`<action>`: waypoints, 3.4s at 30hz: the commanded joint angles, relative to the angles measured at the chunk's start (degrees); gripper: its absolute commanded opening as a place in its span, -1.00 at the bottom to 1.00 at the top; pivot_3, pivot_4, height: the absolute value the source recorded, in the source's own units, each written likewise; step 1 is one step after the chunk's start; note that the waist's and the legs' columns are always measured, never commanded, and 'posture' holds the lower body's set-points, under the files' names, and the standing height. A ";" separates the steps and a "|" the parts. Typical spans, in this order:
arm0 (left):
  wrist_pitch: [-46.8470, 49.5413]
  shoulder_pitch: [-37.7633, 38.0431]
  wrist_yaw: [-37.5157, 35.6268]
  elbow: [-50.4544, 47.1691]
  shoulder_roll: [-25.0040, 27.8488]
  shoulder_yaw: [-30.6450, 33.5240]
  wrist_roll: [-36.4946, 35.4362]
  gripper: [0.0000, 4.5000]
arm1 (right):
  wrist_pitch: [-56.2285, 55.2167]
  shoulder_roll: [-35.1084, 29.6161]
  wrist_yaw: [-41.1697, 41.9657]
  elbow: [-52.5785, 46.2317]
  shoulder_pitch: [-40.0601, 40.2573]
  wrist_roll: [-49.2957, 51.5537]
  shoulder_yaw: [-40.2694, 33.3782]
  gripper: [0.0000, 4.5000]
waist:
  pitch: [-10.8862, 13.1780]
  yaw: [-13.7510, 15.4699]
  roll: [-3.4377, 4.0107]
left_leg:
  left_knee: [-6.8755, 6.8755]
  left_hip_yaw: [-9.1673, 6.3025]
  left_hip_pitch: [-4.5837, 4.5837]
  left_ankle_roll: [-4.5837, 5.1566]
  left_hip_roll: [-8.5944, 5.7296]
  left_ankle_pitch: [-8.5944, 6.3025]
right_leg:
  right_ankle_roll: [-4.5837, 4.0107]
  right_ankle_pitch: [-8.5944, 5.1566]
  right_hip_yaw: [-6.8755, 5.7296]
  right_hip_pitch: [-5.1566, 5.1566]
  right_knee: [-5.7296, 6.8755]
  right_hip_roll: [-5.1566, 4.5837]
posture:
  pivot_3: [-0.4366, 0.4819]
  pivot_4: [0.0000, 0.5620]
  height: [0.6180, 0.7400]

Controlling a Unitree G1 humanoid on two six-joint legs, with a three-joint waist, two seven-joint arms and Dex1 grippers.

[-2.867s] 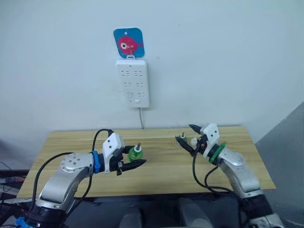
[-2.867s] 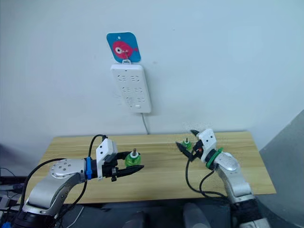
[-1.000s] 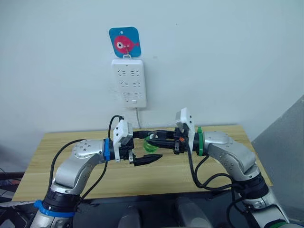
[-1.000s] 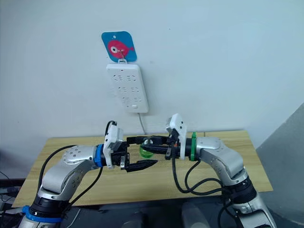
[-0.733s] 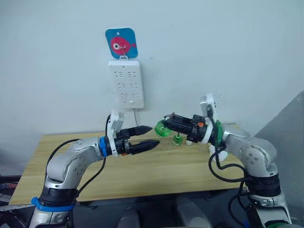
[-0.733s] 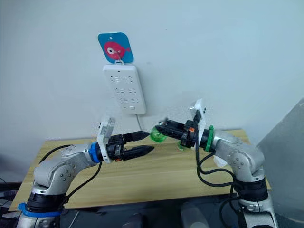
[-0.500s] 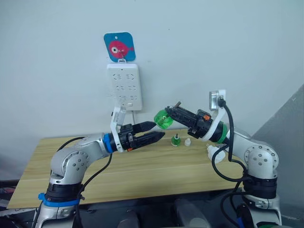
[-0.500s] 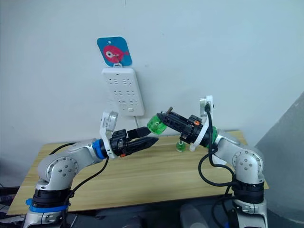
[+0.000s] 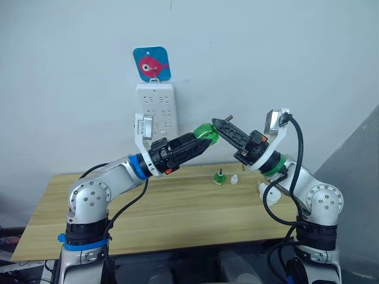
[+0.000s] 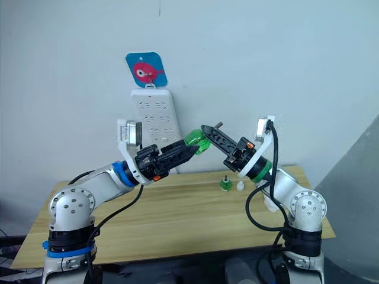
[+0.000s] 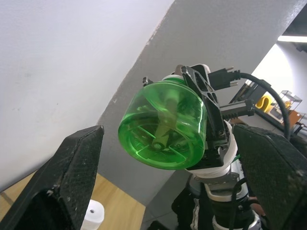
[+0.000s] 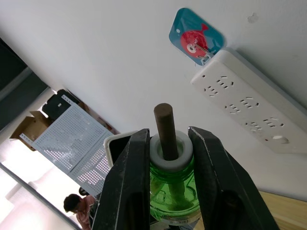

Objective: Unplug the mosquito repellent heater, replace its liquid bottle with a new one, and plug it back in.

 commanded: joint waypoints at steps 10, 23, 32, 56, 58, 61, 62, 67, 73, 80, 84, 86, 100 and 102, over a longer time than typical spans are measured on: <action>0.14 -1.37 3.04 0.36 -0.26 0.74 -7.29 1.00 | -3.50 -2.76 -1.48 -1.61 -0.01 6.65 2.91 -0.63 | -0.05 0.05 0.00 | 0.00 0.00 0.00 0.00 0.00 0.00 | 0.00 0.00 0.00 0.00 0.00 0.00 | -0.42 -1.00 0.21; -1.54 -1.76 3.26 1.13 -1.60 0.18 -6.92 0.05 | -5.69 -4.24 -1.54 -1.86 -0.02 7.95 5.14 -0.63 | -0.26 0.06 0.06 | 0.00 0.02 0.00 0.00 0.00 0.00 | 0.00 0.00 0.02 0.00 0.00 0.01 | -0.43 -1.00 0.21; -2.35 -1.20 2.86 1.39 -1.98 0.02 -5.72 0.05 | -6.33 -5.34 -1.07 -2.26 0.46 7.87 6.45 -0.63 | -0.34 0.06 0.09 | 0.00 0.02 0.00 0.00 -0.01 0.00 | 0.00 0.00 0.03 0.00 0.00 0.01 | -0.43 -1.00 0.21; -11.33 5.19 -11.30 3.10 8.56 -9.33 19.93 0.05 | -8.88 -41.34 10.38 -1.47 11.44 -44.35 16.29 1.00 | -0.39 0.03 0.14 | -0.06 0.30 0.12 0.04 0.03 -0.02 | 0.01 -0.02 0.30 0.03 -0.18 0.13 | -0.51 -0.76 0.21; -13.44 6.14 -13.44 2.51 9.24 -11.27 23.13 0.05 | -6.40 -41.72 11.87 1.12 9.95 -46.23 17.44 1.00 | -0.31 0.12 0.14 | -0.06 0.33 0.12 0.04 0.04 -0.03 | 0.01 -0.02 0.33 0.04 -0.20 0.13 | -0.50 -0.72 0.21; -16.76 8.50 -15.73 0.72 9.80 -13.81 27.39 0.05 | -3.67 -42.33 15.90 4.87 7.53 -48.57 18.51 1.00 | 0.16 0.20 0.14 | -0.06 0.36 0.09 0.11 0.05 -0.07 | 0.01 -0.02 0.36 0.03 -0.22 0.13 | -0.47 -0.66 0.21; -17.39 9.09 -16.17 0.26 9.81 -14.20 28.19 0.05 | -3.84 -42.76 16.87 5.79 6.83 -50.73 19.48 1.00 | 0.31 0.23 0.16 | -0.05 0.37 0.09 0.13 0.05 -0.08 | 0.02 -0.02 0.37 0.04 -0.23 0.13 | -0.47 -0.65 0.21; -19.56 12.39 -17.52 -2.25 9.48 -16.26 31.23 0.05 | -1.40 -45.65 22.27 12.09 1.19 -62.05 27.94 1.00 | 1.64 0.64 0.20 | 0.00 0.38 0.11 0.15 0.06 -0.09 | 0.02 -0.02 0.37 0.07 -0.24 0.11 | -0.45 -0.53 0.21; -21.79 13.94 -17.80 -2.33 7.63 -18.16 34.08 0.05 | -1.09 -45.45 30.93 19.86 -4.09 -69.81 34.42 1.00 | 2.90 0.99 0.23 | 0.00 0.39 0.09 0.15 0.06 -0.09 | 0.02 -0.01 0.38 0.06 -0.24 0.11 | -0.44 -0.48 0.21; -23.52 15.14 -18.21 -2.42 6.33 -19.25 36.09 0.05 | 0.07 -42.01 35.04 27.02 -7.25 -75.10 36.09 1.00 | 3.45 1.46 0.18 | 0.02 0.38 0.09 0.15 0.06 -0.09 | 0.03 0.00 0.38 0.06 -0.23 0.09 | -0.39 -0.49 0.21; -24.30 15.76 -18.13 -2.54 5.74 -19.63 36.90 0.05 | -0.30 -40.57 37.01 30.56 -8.37 -77.66 36.67 1.00 | 3.48 1.95 0.15 | 0.03 0.39 0.09 0.15 0.04 -0.09 | 0.04 0.00 0.38 0.06 -0.23 0.06 | -0.36 -0.49 0.21; -24.65 16.07 -18.14 -2.56 5.52 -19.79 37.21 0.05 | -0.97 -40.05 38.04 31.78 -8.79 -79.22 37.10 1.00 | 3.48 1.98 0.15 | 0.03 0.39 0.09 0.15 0.03 -0.09 | 0.04 0.00 0.38 0.06 -0.23 0.05 | -0.35 -0.49 0.21; -26.63 17.62 -18.42 -2.32 4.67 -20.35 39.40 0.05 | -2.89 -34.36 43.04 43.79 -12.10 -86.14 37.53 1.00 | 3.48 2.37 0.16 | 0.03 0.38 0.09 0.15 0.02 -0.09 | 0.06 0.01 0.36 0.07 -0.23 0.04 | -0.29 -0.55 0.21; -26.90 17.66 -18.51 -2.18 4.64 -20.42 39.60 0.05 | -2.79 -33.70 43.35 44.71 -12.20 -86.61 37.19 1.00 | 3.48 2.38 0.16 | 0.03 0.39 0.10 0.15 0.02 -0.09 | 0.06 0.01 0.37 0.07 -0.23 0.03 | -0.29 -0.55 0.21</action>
